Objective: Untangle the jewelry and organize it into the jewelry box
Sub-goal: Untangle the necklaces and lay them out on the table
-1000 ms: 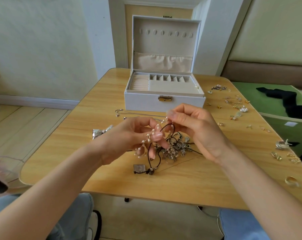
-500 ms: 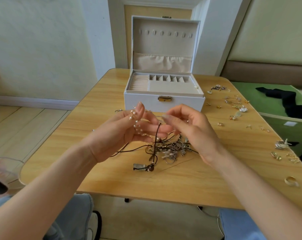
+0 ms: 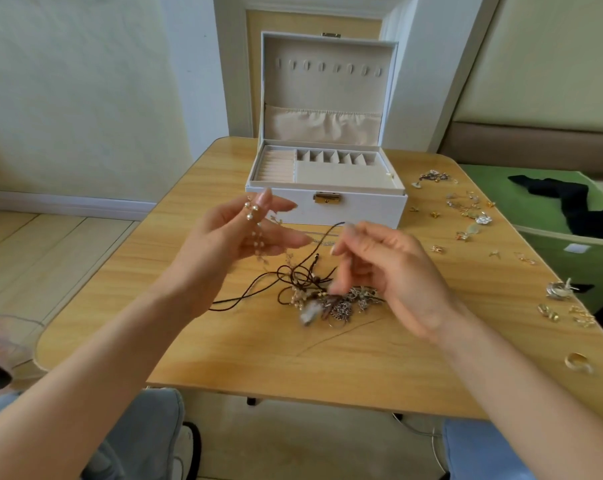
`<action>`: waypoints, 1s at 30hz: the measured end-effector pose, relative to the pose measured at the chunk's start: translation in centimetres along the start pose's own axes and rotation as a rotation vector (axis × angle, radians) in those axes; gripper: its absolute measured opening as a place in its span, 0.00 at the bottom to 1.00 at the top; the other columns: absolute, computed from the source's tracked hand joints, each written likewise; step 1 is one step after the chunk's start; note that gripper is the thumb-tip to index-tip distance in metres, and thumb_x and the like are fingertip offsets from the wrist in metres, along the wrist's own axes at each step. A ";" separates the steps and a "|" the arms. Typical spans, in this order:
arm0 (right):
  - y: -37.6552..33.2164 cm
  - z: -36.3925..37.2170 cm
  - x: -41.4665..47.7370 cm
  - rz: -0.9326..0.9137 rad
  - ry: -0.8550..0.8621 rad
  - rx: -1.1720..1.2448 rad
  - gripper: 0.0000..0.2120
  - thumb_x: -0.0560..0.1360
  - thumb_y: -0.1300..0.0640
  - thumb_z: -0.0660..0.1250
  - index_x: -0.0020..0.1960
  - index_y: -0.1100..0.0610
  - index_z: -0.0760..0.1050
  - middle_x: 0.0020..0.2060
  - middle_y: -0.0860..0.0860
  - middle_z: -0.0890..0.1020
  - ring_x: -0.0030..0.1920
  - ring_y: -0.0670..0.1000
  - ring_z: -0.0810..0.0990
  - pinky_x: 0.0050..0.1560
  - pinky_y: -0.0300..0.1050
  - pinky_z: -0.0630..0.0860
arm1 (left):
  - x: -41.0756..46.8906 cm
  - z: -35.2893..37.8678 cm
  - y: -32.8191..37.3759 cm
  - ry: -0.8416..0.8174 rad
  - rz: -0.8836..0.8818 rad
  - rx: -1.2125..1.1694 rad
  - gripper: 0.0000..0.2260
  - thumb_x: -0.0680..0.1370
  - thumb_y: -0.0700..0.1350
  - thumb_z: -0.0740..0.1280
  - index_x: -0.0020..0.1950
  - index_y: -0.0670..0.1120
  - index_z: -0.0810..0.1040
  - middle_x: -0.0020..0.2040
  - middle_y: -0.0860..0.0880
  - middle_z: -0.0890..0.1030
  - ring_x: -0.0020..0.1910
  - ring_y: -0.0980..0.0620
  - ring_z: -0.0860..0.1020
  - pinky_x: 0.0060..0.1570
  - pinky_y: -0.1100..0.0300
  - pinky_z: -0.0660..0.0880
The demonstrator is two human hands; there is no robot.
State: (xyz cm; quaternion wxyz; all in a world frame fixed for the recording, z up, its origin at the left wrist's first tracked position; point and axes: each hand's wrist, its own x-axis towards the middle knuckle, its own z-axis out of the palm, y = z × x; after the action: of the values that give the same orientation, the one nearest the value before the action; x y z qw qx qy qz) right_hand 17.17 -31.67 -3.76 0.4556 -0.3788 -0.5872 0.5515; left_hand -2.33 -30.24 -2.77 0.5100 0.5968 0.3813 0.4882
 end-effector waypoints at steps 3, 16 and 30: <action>-0.9 -1.4 -0.1 0.005 0.044 0.024 0.11 0.74 0.52 0.62 0.41 0.59 0.77 0.19 0.50 0.68 0.19 0.49 0.66 0.25 0.40 0.68 | 0.0 -0.5 0.3 0.047 -0.052 -0.155 0.17 0.76 0.53 0.58 0.55 0.43 0.77 0.26 0.48 0.78 0.32 0.49 0.81 0.33 0.62 0.77; -1.1 -5.5 -1.0 0.233 0.170 -0.814 0.08 0.77 0.52 0.65 0.42 0.51 0.81 0.18 0.48 0.71 0.20 0.45 0.69 0.30 0.38 0.70 | 0.2 -2.1 0.0 0.049 0.043 -0.110 0.17 0.79 0.45 0.51 0.46 0.41 0.78 0.26 0.48 0.72 0.26 0.52 0.68 0.25 0.65 0.67; -0.9 -6.6 -0.6 0.376 0.419 -1.455 0.07 0.77 0.52 0.66 0.43 0.48 0.81 0.47 0.51 0.82 0.46 0.57 0.77 0.40 0.44 0.68 | -1.6 -3.5 0.5 -0.184 -0.422 0.591 0.19 0.79 0.47 0.62 0.29 0.43 0.73 0.26 0.48 0.77 0.24 0.55 0.72 0.27 0.64 0.69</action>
State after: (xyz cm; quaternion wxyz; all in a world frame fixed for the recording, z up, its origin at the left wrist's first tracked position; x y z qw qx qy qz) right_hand 23.66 -30.30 -3.08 0.0929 -0.7720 -0.6287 0.0126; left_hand -6.15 -31.02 -2.61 0.4374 0.6679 0.5729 0.1855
